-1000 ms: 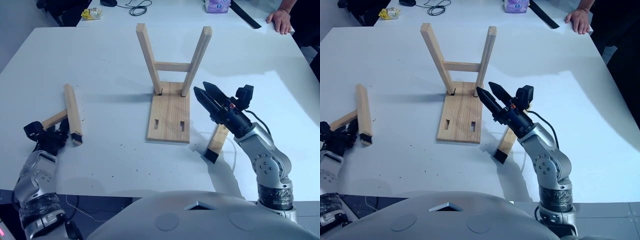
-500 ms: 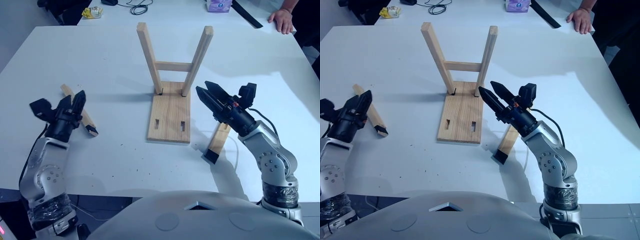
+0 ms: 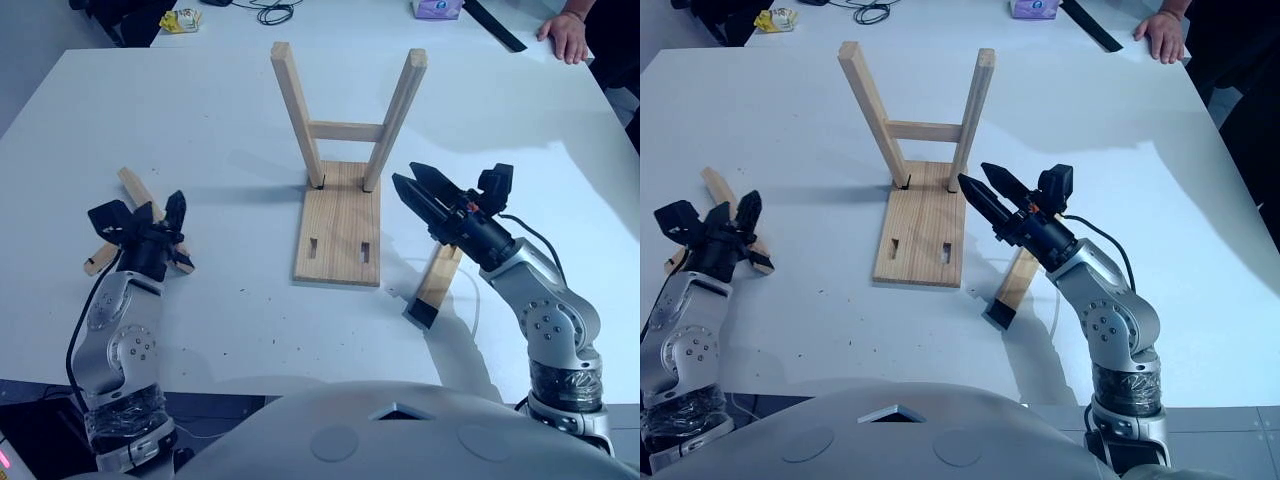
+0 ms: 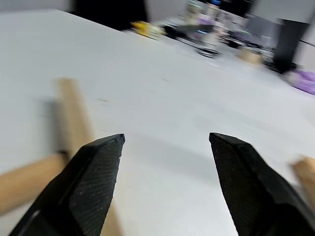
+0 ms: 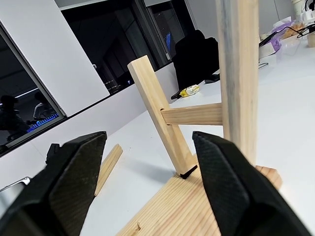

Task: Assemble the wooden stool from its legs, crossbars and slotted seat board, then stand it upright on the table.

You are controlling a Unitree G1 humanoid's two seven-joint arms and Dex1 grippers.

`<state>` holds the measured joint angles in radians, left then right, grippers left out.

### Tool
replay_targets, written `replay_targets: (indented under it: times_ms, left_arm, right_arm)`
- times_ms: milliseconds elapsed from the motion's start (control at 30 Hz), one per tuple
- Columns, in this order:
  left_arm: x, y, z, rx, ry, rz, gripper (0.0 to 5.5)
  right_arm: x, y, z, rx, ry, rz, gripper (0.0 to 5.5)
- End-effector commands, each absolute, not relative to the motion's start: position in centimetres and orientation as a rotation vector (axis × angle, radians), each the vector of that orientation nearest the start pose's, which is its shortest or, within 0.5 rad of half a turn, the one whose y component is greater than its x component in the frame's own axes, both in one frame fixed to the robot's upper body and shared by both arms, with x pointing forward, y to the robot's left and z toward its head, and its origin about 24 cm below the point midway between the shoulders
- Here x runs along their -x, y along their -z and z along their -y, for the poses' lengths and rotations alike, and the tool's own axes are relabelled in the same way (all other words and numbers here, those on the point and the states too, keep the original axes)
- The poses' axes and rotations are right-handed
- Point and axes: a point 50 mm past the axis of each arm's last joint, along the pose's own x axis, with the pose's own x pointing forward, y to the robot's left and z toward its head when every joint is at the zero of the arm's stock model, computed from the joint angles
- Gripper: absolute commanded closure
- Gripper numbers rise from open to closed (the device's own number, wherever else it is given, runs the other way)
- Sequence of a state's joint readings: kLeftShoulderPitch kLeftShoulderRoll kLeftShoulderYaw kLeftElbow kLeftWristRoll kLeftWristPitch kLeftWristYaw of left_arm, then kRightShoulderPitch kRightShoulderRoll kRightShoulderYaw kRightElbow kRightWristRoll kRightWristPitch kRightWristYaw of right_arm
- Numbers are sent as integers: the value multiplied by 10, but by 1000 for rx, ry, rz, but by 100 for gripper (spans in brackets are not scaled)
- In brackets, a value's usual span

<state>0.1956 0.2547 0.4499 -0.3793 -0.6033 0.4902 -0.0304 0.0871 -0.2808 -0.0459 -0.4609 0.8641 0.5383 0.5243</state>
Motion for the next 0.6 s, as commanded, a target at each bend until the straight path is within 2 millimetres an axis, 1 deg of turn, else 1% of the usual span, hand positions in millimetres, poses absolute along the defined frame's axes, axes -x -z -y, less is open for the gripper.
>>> replay_targets:
  times_ms: [33,133,300,400,600]
  left_arm:
    - [-207,-91,-255,271,-223,-119,229]
    - [-216,-92,-243,274,-252,-156,229]
    - [-223,-94,-238,284,-337,-188,229]
    - [-226,-97,-239,291,-372,-179,229]
    - [-225,-92,-248,294,-498,-188,229]
  right_arm:
    - [-210,-108,143,-547,-825,-45,228]
    - [-209,-107,141,-551,-826,-45,228]
    - [-210,-108,141,-554,-827,-45,228]
    - [-209,-107,141,-556,-826,-46,228]
    - [-208,-107,141,-559,-824,-49,228]
